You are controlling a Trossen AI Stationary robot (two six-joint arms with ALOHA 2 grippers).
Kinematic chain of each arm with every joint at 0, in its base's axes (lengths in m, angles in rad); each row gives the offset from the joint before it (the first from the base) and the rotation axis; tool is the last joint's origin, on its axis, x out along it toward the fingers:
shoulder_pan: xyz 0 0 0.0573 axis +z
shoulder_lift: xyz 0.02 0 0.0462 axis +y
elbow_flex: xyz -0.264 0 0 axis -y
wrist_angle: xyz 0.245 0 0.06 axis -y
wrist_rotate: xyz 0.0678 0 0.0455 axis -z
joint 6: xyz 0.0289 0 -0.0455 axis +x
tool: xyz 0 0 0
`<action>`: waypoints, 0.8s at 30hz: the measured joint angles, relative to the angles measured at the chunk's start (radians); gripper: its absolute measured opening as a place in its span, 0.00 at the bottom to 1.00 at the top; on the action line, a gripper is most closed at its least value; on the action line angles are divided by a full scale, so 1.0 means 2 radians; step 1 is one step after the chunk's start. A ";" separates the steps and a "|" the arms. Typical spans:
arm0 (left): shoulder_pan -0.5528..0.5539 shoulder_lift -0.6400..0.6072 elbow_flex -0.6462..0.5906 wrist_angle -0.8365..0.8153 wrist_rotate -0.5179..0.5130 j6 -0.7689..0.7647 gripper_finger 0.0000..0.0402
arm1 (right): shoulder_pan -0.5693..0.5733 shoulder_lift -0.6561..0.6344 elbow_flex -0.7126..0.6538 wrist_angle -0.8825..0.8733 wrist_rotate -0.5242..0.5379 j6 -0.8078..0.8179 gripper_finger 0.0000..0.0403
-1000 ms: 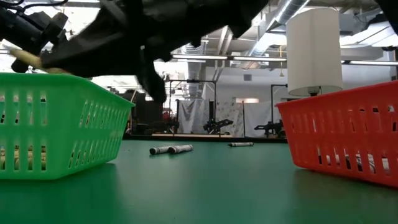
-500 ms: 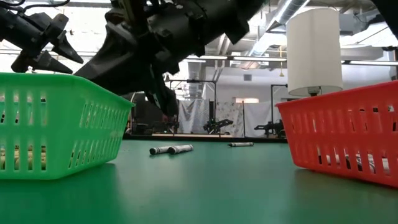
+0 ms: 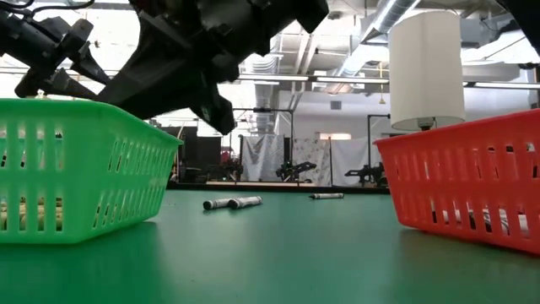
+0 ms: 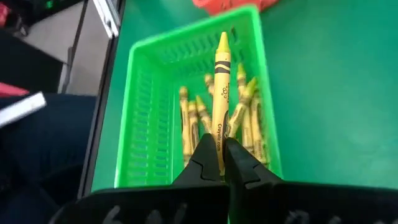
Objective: Sort crayons
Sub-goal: Put the yellow crayon into the green bin
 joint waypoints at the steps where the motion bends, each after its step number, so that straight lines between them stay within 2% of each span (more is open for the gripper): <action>1: 0.000 0.000 0.000 0.000 0.000 0.000 0.56 | 0.000 0.004 0.003 -0.002 -0.005 -0.005 0.00; 3: 0.000 0.000 0.000 0.000 -0.001 0.000 0.56 | 0.000 0.021 0.025 0.000 -0.019 -0.010 0.00; 6: 0.000 0.000 0.000 0.000 -0.002 -0.001 0.56 | -0.002 0.041 0.067 -0.059 -0.036 -0.030 0.00; 9: 0.000 0.000 0.000 -0.001 -0.001 -0.002 0.56 | -0.003 0.052 0.109 -0.107 -0.036 -0.053 0.00; 12: 0.000 0.003 0.000 -0.002 0.000 -0.002 0.56 | -0.004 0.065 0.141 -0.117 -0.022 -0.072 0.00; 14: 0.000 0.008 0.000 -0.001 -0.003 -0.003 0.56 | -0.004 0.066 0.146 -0.138 -0.021 -0.082 0.00; 24: 0.000 0.016 0.000 -0.002 0.000 -0.003 0.56 | -0.004 0.065 0.147 -0.132 -0.013 -0.101 0.00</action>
